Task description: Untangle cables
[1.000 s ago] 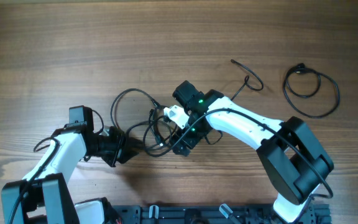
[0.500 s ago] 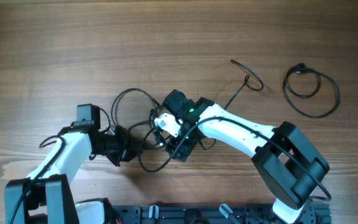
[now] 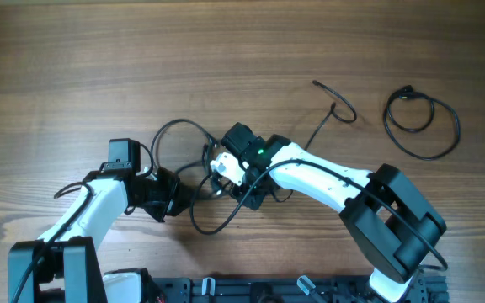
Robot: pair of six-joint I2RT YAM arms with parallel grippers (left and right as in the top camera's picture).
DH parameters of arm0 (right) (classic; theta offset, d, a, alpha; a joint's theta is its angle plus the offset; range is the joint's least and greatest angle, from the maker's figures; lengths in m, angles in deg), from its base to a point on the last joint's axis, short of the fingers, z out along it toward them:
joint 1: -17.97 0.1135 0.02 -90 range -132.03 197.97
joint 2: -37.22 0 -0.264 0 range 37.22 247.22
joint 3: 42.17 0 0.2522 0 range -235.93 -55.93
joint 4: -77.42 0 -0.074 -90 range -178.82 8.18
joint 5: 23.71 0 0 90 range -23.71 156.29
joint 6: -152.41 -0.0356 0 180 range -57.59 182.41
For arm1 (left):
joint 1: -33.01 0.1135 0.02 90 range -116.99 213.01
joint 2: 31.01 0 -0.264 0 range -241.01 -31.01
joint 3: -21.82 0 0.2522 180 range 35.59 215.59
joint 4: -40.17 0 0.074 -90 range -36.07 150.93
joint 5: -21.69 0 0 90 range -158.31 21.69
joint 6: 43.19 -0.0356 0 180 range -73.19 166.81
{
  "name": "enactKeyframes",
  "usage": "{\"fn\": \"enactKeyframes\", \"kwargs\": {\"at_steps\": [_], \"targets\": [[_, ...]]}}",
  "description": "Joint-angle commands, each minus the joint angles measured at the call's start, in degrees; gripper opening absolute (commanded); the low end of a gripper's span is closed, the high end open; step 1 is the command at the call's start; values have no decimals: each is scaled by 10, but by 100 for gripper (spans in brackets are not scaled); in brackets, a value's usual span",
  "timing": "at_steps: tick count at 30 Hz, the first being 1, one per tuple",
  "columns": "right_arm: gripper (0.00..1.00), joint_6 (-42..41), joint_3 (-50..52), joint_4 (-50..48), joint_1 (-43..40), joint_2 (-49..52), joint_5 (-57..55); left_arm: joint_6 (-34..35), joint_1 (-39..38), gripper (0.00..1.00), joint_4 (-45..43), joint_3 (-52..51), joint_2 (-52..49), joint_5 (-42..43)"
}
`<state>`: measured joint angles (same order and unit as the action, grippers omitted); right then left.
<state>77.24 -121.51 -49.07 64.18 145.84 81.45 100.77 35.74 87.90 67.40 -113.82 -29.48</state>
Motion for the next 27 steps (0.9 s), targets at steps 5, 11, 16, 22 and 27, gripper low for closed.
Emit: {"fn": "enactKeyframes", "kwargs": {"at_steps": [5,11,16,22,27], "targets": [[4,-62,5,2,-1,2,-56,-47,21,4,-50,-4,7,-9],[4,-57,5,1,-1,-2,-55,-46,28,33,-62,-4,7,41],[4,-57,5,0,-1,-2,-55,67,-33,68,-86,-4,6,-28],[4,-57,5,1,-1,-2,-55,111,-55,62,-151,-4,-9,-23],[4,-57,5,1,-1,-2,-55,125,-70,55,-171,-4,-37,-25]]}}
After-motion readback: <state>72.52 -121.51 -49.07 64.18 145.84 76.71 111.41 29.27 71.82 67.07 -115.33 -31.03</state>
